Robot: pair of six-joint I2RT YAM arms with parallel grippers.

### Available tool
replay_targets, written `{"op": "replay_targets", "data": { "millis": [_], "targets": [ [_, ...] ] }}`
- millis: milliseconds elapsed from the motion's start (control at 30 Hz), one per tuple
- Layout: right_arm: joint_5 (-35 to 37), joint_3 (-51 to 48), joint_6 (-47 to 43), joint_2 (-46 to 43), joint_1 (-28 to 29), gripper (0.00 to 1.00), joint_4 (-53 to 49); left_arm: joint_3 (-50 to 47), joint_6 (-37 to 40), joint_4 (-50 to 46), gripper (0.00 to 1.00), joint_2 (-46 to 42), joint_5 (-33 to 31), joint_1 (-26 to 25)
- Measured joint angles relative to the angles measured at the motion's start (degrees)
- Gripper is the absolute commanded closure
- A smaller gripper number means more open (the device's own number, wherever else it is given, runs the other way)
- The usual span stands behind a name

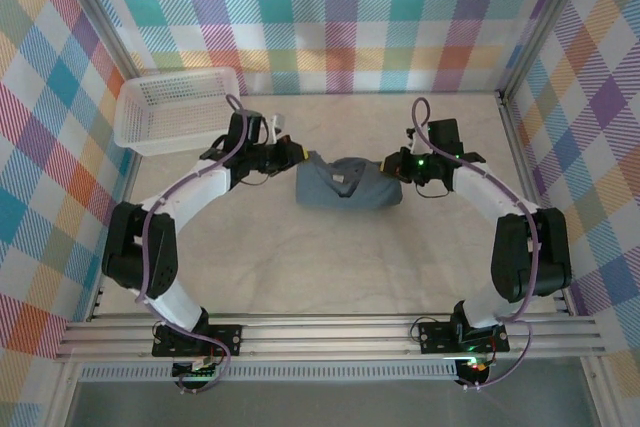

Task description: Fold the inside-out t-shirt

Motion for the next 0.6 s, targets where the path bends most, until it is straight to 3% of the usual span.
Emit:
{"op": "replay_targets", "data": {
  "millis": [200, 333, 400, 500, 600],
  "targets": [
    [9.0, 0.6, -0.2, 5.9, -1.9, 0.97, 3.1, 6.3, 2.9, 4.0, 1.0, 13.7, -2.4, 0.0],
    [10.1, 4.3, -1.4, 12.4, -2.8, 0.92, 3.1, 8.5, 3.2, 4.7, 1.0, 22.1, -4.0, 0.1],
    [9.0, 7.1, -1.9, 16.2, -3.0, 0.86, 3.2, 8.7, 3.1, 5.2, 1.0, 24.8, -4.4, 0.2],
    [8.1, 9.6, -2.4, 20.4, -3.0, 0.62, 3.3, 9.7, 2.7, 6.1, 1.0, 27.4, -3.9, 0.6],
    [8.2, 10.8, -3.0, 22.1, -3.0, 0.48, 1.9, 11.3, 2.6, 6.4, 0.72, 27.6, -4.3, 0.8]
  ]
}}
